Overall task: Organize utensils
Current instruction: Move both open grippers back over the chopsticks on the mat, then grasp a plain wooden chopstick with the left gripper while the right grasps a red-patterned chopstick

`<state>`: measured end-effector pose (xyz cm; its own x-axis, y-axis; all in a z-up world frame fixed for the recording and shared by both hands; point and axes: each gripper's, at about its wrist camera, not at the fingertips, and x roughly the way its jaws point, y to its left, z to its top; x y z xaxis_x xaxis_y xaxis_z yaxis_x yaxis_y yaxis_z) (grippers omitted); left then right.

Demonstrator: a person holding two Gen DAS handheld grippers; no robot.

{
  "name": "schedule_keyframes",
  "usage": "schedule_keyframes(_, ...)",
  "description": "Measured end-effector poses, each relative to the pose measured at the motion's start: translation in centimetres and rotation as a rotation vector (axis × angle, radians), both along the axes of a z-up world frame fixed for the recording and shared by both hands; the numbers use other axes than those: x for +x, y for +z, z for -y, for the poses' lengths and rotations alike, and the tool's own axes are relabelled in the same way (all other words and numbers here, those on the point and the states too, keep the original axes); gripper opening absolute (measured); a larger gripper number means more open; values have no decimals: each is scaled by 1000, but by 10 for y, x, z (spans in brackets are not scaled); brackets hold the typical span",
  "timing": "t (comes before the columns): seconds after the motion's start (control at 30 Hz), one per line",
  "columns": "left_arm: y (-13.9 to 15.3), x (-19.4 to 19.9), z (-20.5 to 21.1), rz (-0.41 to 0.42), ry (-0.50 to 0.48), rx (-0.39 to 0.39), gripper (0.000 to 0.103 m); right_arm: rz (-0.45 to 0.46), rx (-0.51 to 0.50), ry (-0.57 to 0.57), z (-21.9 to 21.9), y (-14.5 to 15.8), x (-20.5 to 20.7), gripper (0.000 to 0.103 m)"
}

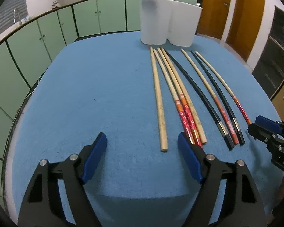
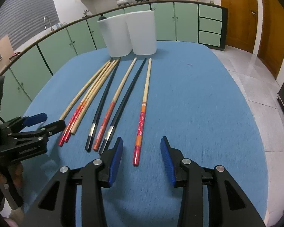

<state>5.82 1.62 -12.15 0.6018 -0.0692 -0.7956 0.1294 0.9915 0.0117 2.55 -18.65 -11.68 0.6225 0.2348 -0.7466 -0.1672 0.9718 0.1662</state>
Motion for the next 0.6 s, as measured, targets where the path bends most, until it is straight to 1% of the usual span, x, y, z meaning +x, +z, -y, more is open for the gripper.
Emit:
schedule_keyframes(0.1,0,-2,-1,1,-1,-6,74,2,-9,9,-1,-1,-3,40)
schedule_keyframes(0.2,0,-3,0,1,1,-6,73,9,-20,14,-3,-1,-5,33)
schedule_keyframes(0.3,0,-3,1,1,-1,-8,71,13,-30,23,-6,-2,-5,32)
schedule_keyframes(0.33,0,-3,1,1,-2,-8,70,16,-40,23,-7,-2,-6,28)
schedule_keyframes(0.37,0,-4,0,1,-3,-7,69,19,-53,22,-8,-3,-6,28)
schedule_keyframes(0.43,1,-4,1,1,-11,-14,64,23,-62,24,-9,-2,-8,26)
schedule_keyframes(0.6,1,-5,7,9,-25,-17,56,29,-64,18,-10,-4,-8,24)
